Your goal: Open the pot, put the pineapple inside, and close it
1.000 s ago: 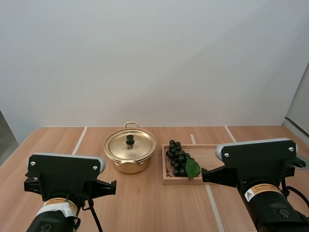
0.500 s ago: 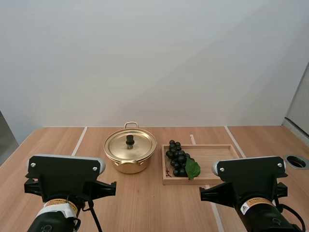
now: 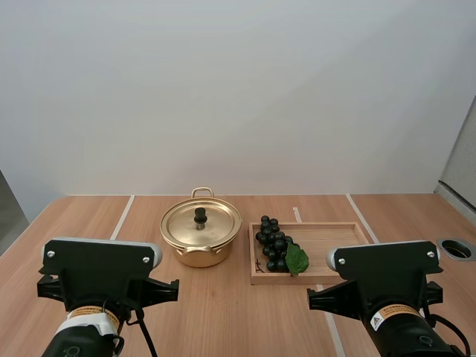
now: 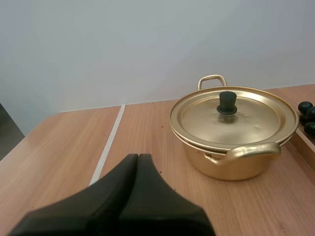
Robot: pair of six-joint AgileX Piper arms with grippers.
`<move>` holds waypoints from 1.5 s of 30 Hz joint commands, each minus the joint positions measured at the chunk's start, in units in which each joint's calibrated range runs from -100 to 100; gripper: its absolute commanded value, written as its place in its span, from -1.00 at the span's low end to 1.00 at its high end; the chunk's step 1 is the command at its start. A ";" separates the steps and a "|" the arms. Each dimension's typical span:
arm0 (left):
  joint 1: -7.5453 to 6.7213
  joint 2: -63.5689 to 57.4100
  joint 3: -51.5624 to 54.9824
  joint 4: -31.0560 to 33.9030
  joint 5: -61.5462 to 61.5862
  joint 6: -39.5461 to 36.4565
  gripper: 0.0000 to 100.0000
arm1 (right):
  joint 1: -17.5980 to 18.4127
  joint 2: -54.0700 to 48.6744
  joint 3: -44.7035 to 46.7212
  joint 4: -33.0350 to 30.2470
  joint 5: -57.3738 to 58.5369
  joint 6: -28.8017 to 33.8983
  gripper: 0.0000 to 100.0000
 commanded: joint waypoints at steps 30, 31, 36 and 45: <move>-0.08 -0.27 0.15 0.09 0.06 -0.34 -1.00 | -0.15 -0.40 0.13 0.16 -1.05 -0.35 -1.00; -0.08 -0.27 0.15 0.09 0.06 -0.34 -1.00 | -0.15 -0.40 0.13 0.16 -1.05 -0.35 -1.00; -0.08 -0.27 0.15 0.09 0.06 -0.34 -1.00 | -0.15 -0.40 0.13 0.16 -1.05 -0.35 -1.00; -0.08 -0.27 0.15 0.09 0.06 -0.34 -1.00 | -0.15 -0.40 0.13 0.16 -1.05 -0.35 -1.00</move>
